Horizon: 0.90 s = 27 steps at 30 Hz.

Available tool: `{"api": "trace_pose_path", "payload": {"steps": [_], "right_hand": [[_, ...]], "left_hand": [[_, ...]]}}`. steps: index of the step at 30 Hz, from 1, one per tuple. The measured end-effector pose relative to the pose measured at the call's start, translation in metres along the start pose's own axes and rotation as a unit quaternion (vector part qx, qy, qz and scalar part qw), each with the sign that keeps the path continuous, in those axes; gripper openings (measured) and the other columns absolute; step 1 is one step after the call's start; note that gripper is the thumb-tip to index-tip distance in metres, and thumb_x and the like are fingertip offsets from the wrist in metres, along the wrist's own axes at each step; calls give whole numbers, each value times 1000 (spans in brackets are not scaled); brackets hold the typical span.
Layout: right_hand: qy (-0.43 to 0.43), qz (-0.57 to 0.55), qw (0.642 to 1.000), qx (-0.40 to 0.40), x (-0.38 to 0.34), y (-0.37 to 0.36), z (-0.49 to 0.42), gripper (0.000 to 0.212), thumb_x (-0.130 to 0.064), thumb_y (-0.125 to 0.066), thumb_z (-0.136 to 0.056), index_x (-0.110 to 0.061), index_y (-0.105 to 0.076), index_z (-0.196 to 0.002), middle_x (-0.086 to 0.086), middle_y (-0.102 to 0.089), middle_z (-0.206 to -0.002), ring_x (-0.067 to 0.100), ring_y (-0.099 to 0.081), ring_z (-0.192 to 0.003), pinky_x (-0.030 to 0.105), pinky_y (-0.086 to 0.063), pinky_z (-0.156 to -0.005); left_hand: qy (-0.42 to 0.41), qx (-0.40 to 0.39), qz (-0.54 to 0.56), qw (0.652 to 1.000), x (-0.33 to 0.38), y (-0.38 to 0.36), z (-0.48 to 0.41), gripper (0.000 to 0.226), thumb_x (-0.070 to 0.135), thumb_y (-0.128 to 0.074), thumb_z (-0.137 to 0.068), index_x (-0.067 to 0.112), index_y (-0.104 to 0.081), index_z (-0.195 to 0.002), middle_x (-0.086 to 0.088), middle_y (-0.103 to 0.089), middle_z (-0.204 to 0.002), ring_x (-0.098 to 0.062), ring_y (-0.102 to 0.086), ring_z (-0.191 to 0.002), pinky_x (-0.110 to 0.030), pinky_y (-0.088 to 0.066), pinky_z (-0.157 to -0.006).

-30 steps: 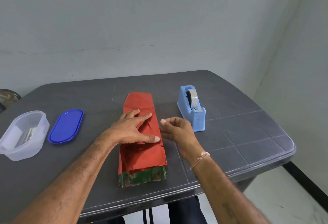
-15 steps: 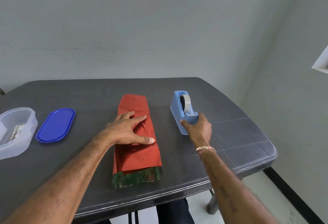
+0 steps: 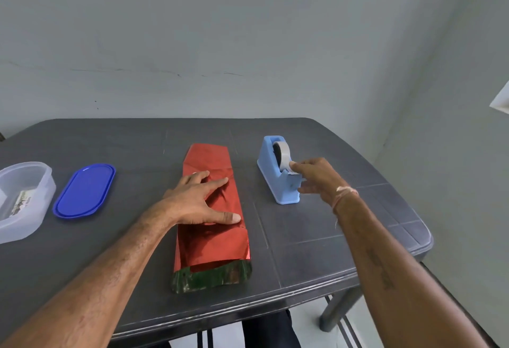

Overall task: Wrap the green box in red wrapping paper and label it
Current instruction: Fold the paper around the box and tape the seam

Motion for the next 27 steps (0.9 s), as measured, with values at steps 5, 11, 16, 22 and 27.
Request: {"api": "trace_pose_path", "payload": {"steps": [5, 11, 16, 22, 27], "right_hand": [[-45, 24, 997, -52, -13, 0, -2, 35, -16, -71, -96, 10, -61, -118, 22, -63, -116, 38, -70, -96, 41, -65, -69], [-59, 28, 997, -51, -13, 2, -3, 40, -10, -74, -93, 10, -59, -124, 19, -64, -108, 39, -70, -95, 49, -63, -80], [-83, 36, 995, -51, -19, -2, 0, 49, -15, -76, -92, 6, -57, -132, 20, -57, -124, 41, -68, -103, 40, -61, -60], [-84, 3, 996, -38, -15, 0, -3, 44, -17, -72, -95, 2, -60, -133, 22, -57, -127, 42, -68, -104, 45, -63, -66], [-80, -43, 995, -34, -13, -1, 0, 28, -17, -69, -94, -5, -64, -118, 21, -57, -129, 41, -64, -110, 52, -62, -79]], "left_hand": [[0, -1, 7, 1000, 0, -1, 2, 143, 109, -46, -28, 57, -13, -157, 12, 4, -171, -20, 4, -157, -61, -18, -123], [-2, -3, 21, 1000, -1, -2, 1, 148, 110, -45, -23, 56, -14, -156, 12, 3, -171, -20, 5, -157, -62, -17, -124], [1, -4, 33, 999, 0, -4, 4, 129, 98, -59, -44, 56, -14, -157, 13, 6, -171, -18, 8, -157, -64, -15, -123], [1, -8, 59, 998, 1, -6, 4, 123, 88, -66, -52, 53, -15, -158, 13, 8, -170, -16, 13, -157, -62, -11, -125], [-1, -7, 69, 998, 2, -6, 5, 123, 87, -68, -53, 52, -16, -159, 12, 9, -171, -17, 13, -157, -59, -8, -126]]}}
Point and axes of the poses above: each hand's wrist, its own z-axis away from the middle knuckle, its own y-axis out of the back of the hand, x = y × z, the point moved 8 cm from there along -z, towards the middle knuckle
